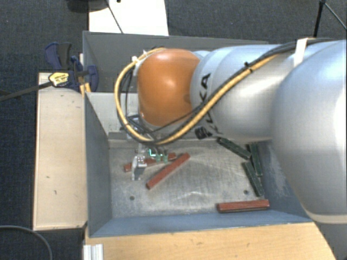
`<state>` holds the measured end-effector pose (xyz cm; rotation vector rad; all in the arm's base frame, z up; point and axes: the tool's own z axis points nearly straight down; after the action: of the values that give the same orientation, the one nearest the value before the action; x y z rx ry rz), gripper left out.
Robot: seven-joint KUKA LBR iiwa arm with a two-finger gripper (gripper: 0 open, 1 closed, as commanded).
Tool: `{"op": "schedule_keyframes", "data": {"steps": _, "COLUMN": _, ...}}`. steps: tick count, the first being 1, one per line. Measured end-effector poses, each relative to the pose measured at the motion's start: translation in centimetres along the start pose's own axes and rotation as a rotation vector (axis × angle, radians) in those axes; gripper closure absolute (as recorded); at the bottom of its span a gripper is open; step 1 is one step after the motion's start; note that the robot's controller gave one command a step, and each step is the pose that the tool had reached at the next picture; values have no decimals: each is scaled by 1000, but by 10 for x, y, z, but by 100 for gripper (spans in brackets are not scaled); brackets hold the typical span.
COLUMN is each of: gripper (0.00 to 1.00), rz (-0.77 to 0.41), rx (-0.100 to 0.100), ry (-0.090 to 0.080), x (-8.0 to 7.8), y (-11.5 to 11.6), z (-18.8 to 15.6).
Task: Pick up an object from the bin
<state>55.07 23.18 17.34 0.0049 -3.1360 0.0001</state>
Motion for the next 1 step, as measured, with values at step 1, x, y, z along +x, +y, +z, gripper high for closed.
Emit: {"op": "schedule_keyframes", "data": {"steps": 1, "gripper": 0, "rz": 5, "rx": -2, "ry": -8, "x": -2, "y": -1, "z": -4}}
